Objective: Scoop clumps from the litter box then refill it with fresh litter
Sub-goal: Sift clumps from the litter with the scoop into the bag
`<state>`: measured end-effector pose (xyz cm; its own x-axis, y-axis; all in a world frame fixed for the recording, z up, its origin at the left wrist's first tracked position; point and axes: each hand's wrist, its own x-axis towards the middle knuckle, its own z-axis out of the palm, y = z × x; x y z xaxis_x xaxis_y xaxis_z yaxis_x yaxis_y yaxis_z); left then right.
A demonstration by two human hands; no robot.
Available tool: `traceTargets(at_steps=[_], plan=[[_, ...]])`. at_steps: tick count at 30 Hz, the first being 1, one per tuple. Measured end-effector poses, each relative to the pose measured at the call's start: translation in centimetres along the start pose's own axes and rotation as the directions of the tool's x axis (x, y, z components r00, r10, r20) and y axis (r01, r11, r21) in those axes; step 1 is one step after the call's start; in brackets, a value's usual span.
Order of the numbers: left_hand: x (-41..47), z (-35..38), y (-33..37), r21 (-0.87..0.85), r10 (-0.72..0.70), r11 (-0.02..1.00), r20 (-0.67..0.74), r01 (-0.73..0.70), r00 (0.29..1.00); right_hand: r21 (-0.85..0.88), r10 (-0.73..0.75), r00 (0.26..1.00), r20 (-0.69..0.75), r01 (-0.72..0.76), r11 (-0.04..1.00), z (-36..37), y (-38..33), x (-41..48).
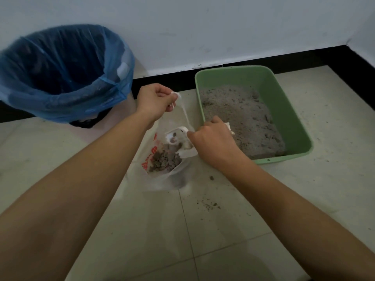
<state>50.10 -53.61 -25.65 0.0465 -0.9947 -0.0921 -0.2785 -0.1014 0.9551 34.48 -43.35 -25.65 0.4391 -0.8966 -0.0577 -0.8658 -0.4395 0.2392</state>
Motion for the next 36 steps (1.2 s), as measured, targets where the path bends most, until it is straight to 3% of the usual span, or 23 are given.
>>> traceTargets(at_steps=[5,7,9,11,13,15,18,21,23,25,26,28,30,32,34,36], plan=[[0.2,0.1,-0.2,0.012,-0.019,1.0,-0.016,0.019,1.0,-0.029,-0.041,0.98,-0.196,0.036,0.999,2.0,1.2,-0.2],[0.3,0.3,-0.4,0.008,-0.028,1.0,-0.021,0.028,0.999,0.053,-0.044,0.98,-0.194,0.055,0.997,1.7,2.2,-0.2],[0.5,0.6,-0.6,-0.016,-0.041,0.999,-0.024,0.04,0.999,0.221,0.056,0.986,-0.156,-0.02,0.975,0.2,3.4,-0.7],[0.8,0.7,-0.7,-0.023,-0.053,0.998,-0.031,0.053,0.998,0.501,0.189,0.982,-0.017,-0.155,0.851,-1.9,5.3,-1.7],[1.1,1.0,-0.8,-0.014,-0.072,0.997,-0.042,0.072,0.996,0.774,0.264,0.958,0.114,-0.252,0.581,-3.7,7.5,-3.0],[1.2,1.7,-0.7,-0.03,-0.079,0.997,-0.049,0.077,0.996,0.858,0.358,0.929,0.096,-0.259,0.444,-4.8,10.1,-4.1],[0.7,3.4,-0.5,-0.021,-0.049,0.999,-0.034,0.048,0.998,0.749,0.487,0.87,0.078,-0.374,0.547,-4.6,13.4,-4.7],[0.3,5.8,-0.7,0.049,-0.105,0.993,-0.034,0.106,0.994,0.371,0.514,0.843,0.16,-0.534,0.76,-2.3,15.3,-5.0],[0.2,7.5,-1.3,0.319,-0.121,0.938,-0.059,0.133,0.991,0.187,0.506,0.836,0.212,-0.543,0.819,-0.5,16.0,-5.5],[-0.3,9.3,-1.6,0.582,-0.004,0.81,-0.11,0.068,0.994,0.106,0.524,0.814,0.249,-0.561,0.821,0.7,16.7,-6.1],[-0.8,10.1,-1.5,0.632,0.099,0.775,-0.113,-0.006,0.989,0.073,0.539,0.801,0.259,-0.573,0.817,1.1,17.1,-6.4],[-2.0,11.5,-1.0,0.645,0.322,0.739,-0.084,-0.195,0.943,0.033,0.577,0.771,0.269,-0.606,0.795,1.8,18.0,-6.9],[-2.6,12.8,-1.3,0.658,0.435,0.686,-0.027,-0.311,0.9,0.02,0.608,0.742,0.282,-0.638,0.77,2.6,18.8,-7.2],[-2.9,14.0,-2.0,0.668,0.371,0.686,0.019,-0.288,0.928,0.03,0.621,0.717,0.316,-0.662,0.749,3.4,19.4,-7.2],[-2.7,14.7,-3.0,0.609,0.158,0.786,-0.028,-0.108,0.987,0.074,0.61,0.705,0.362,-0.674,0.735,4.4,19.5,-7.0],[-2.3,14.9,-4.2,0.485,-0.045,0.87,-0.096,0.086,0.994,0.118,0.574,0.719,0.392,-0.658,0.744,5.7,19.3,-6.7]])
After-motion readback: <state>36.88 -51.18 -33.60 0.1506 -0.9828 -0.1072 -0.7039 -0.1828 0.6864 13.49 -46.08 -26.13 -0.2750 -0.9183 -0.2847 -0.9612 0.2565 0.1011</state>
